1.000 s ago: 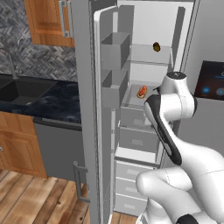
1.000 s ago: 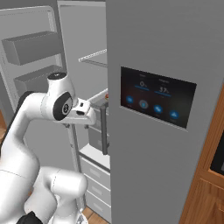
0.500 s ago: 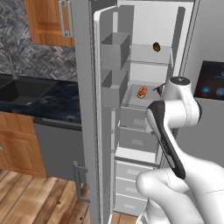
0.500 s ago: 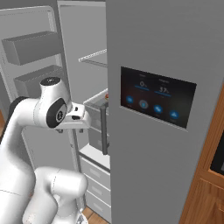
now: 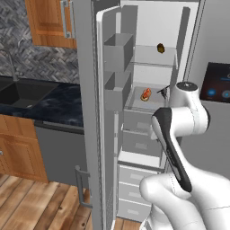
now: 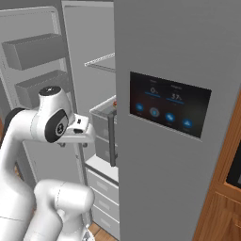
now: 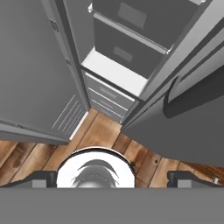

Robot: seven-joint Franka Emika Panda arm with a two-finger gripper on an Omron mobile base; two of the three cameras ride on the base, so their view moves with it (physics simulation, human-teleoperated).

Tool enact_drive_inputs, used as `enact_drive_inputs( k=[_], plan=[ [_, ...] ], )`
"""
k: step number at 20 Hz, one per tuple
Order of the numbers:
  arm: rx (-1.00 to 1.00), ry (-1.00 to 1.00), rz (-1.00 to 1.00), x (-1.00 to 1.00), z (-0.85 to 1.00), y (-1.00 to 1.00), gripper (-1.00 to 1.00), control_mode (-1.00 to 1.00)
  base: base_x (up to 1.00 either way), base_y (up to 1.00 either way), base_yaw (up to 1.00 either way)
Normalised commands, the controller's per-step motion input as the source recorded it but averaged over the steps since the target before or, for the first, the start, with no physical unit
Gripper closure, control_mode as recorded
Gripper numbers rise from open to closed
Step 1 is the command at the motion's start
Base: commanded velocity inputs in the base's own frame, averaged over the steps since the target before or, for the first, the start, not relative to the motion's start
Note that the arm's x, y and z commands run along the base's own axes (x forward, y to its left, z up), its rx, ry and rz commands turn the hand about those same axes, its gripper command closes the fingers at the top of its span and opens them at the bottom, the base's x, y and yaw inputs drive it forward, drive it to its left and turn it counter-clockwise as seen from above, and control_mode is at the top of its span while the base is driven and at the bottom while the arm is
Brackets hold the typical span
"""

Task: Store the hot dog in the freezer for long-term storage. Close the freezer door after placing the cooked food.

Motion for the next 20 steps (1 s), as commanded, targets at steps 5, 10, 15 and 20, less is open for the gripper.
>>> enact_drive_inputs(
  k=[5,10,15,20],
  plan=[
    [0.00,0.04,-0.03,-0.01,0.00,0.00,-1.00,-1.00,0.00,0.00,0.00],
    [0.00,0.00,0.00,0.00,0.00,0.00,-1.00,-1.00,0.00,0.00,0.00],
    [0.00,0.00,0.00,0.00,0.00,0.01,-1.00,-1.00,0.00,0.00,0.00],
    [0.00,0.00,0.00,-0.05,-0.02,0.03,-1.00,1.00,-0.38,0.26,-0.04]
  ],
)
